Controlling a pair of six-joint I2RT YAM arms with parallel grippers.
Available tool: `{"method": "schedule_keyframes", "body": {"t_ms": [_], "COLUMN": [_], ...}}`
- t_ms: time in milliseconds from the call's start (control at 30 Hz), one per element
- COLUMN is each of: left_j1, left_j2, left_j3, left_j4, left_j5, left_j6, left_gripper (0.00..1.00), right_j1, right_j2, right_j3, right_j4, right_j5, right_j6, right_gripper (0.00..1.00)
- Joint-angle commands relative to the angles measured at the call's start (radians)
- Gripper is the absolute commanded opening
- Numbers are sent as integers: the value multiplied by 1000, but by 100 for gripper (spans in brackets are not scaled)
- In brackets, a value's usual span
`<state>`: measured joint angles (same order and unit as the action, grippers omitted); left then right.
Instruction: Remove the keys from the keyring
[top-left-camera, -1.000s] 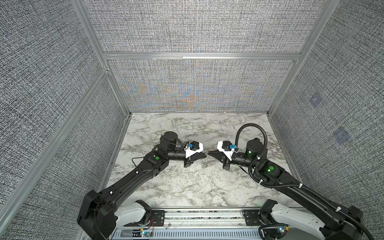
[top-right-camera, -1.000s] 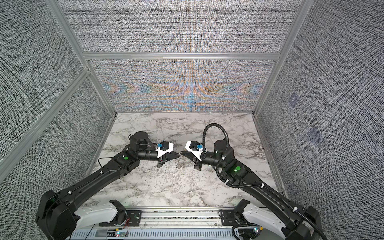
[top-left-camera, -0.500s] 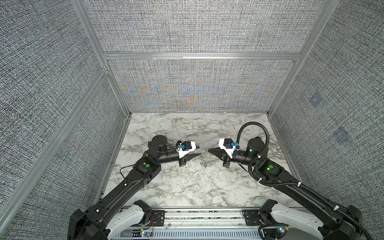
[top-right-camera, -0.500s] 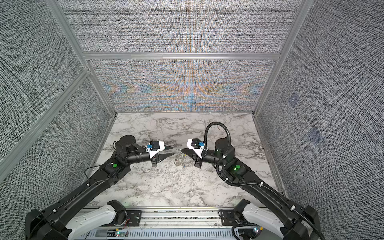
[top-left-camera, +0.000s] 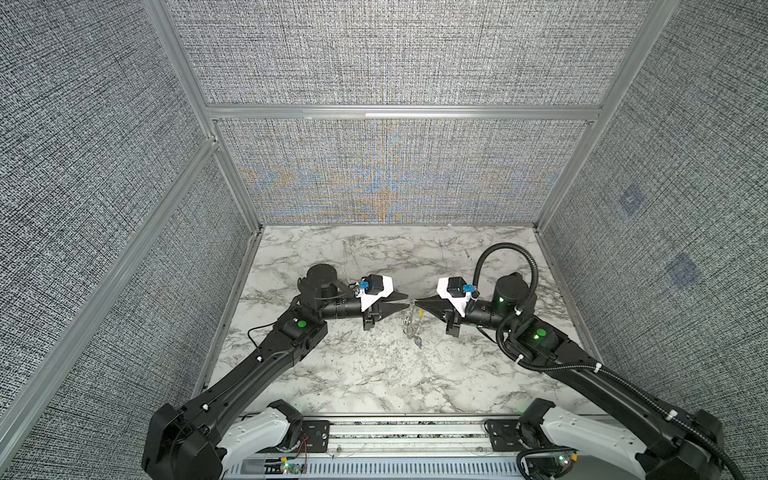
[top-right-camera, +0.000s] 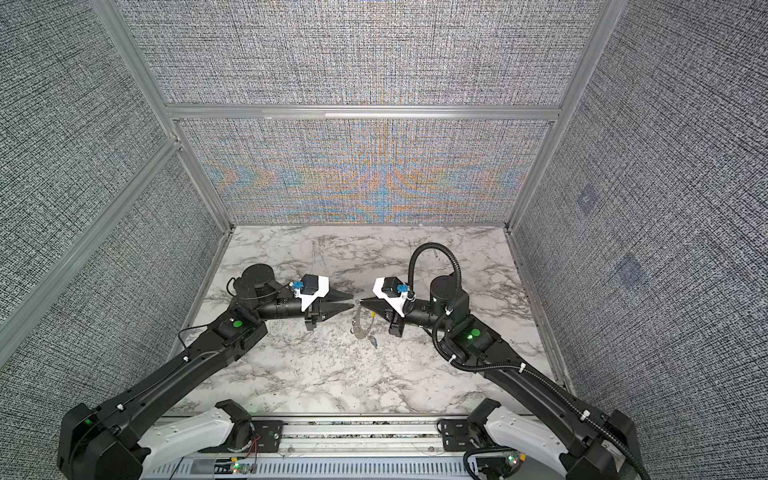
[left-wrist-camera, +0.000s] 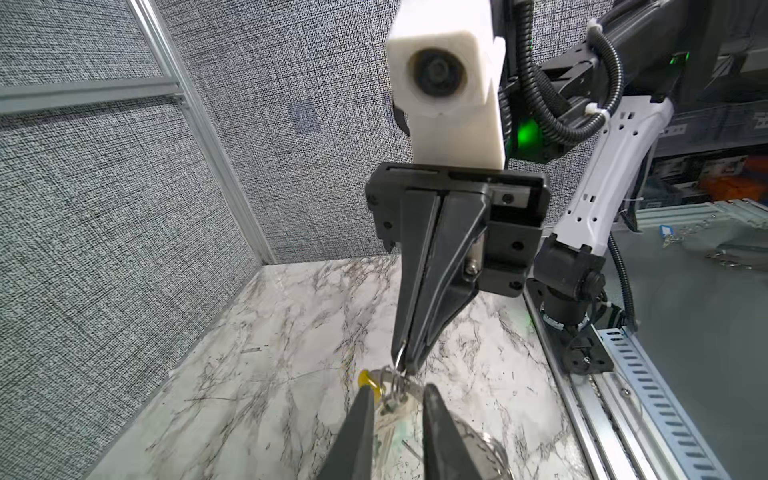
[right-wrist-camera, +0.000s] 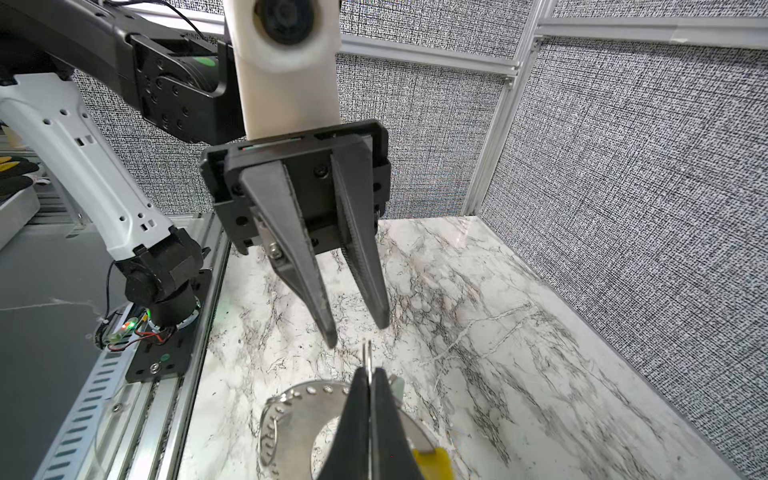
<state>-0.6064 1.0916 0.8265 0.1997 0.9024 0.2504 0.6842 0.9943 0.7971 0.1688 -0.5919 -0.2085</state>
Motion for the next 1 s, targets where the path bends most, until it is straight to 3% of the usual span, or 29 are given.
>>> {"method": "schedule_keyframes", "body": {"t_ms": [0,300,667,700,767,900,967], "left_j1": [2,3,2,2,2,2,1], "left_j2": [6,35,32,32,35,67,97], "left_j3": [1,5,11,15,36,145,217], "left_j4": [44,56,55,44,-3,-241,-379], "left_j5": [39,55,66,63,49,-62,-122], "left_j6": [-20,-20,-16,-13,9,133,196], "left_gripper": [23,20,0,0,0,0,0], "right_j1": [-2,0,-1,-1,-1,-2,-1], "right_j2": [-2,7,13,8,-2,-32,-40], "right_j3": [14,27,27,25,28,56,79], "right_j4": [34,29,2,-7,-32,-153,-225], "right_j5": [-18,-35,-26,-15,29,201,280], "right_j6": [8,4,-3,-9,-31,-123,-169], "right_gripper": [0,0,0,2,20,40,43]}}
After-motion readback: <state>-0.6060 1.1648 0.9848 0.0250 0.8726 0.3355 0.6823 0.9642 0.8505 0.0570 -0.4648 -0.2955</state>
